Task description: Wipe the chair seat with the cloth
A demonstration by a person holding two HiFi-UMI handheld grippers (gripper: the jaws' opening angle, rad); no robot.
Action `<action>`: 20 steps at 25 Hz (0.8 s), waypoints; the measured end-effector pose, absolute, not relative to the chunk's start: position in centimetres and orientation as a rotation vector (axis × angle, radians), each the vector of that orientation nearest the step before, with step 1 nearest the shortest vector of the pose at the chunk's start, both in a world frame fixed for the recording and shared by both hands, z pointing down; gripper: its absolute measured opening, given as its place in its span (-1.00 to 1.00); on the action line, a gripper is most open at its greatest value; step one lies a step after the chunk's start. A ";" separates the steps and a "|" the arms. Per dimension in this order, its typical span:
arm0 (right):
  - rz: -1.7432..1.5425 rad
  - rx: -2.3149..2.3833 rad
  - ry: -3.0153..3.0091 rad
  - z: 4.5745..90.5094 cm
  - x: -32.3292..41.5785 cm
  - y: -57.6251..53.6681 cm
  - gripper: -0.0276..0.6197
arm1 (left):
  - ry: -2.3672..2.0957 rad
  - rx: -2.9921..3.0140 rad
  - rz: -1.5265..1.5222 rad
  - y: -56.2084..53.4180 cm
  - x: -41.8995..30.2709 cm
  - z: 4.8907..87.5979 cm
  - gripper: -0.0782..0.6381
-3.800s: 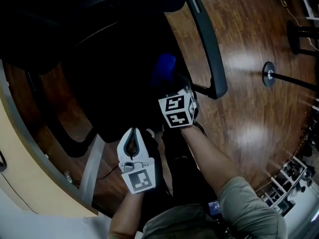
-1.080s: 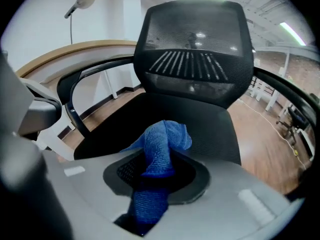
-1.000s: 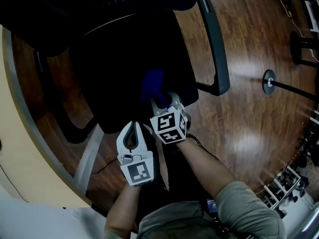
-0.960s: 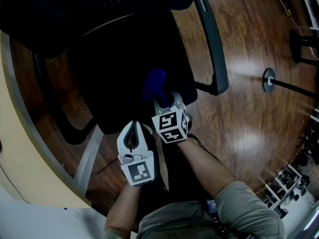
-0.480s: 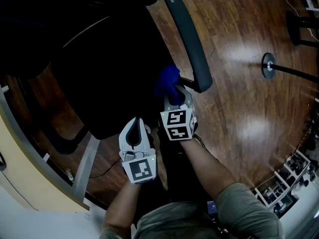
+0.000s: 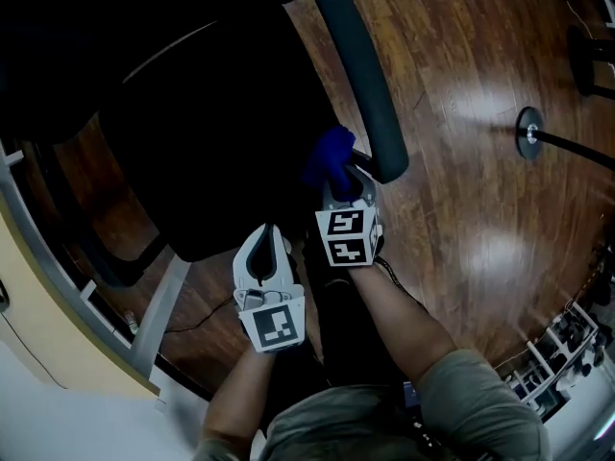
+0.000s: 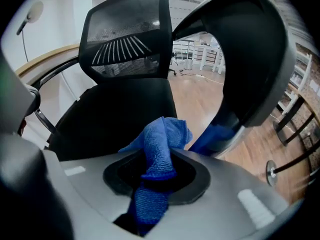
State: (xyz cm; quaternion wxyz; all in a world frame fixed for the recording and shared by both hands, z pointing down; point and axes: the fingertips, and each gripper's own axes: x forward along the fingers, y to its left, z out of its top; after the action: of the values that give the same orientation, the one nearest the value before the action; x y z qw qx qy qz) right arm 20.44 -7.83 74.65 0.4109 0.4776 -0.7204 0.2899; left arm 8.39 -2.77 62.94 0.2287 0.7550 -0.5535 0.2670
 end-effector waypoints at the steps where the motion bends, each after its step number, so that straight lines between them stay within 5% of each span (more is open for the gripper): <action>1: 0.731 1.196 -1.812 74.7 20.4 -7.9 -0.60 | -1.534 2.071 0.736 -2.7 8.2 62.8 -0.77; 10: 0.645 1.133 -1.866 71.3 16.0 -7.7 -0.60 | -1.675 1.971 0.677 -1.2 1.6 60.5 -0.77; 20: 0.491 0.670 -2.175 68.2 -3.7 0.8 -0.60 | -1.850 1.684 0.640 8.8 -11.7 61.1 -0.77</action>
State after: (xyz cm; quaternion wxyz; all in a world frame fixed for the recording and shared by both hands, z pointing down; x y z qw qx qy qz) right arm -3.70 0.77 68.19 0.3955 0.2641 -0.8581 0.1936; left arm -11.68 8.75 61.14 0.2762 0.6269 -0.6885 0.2381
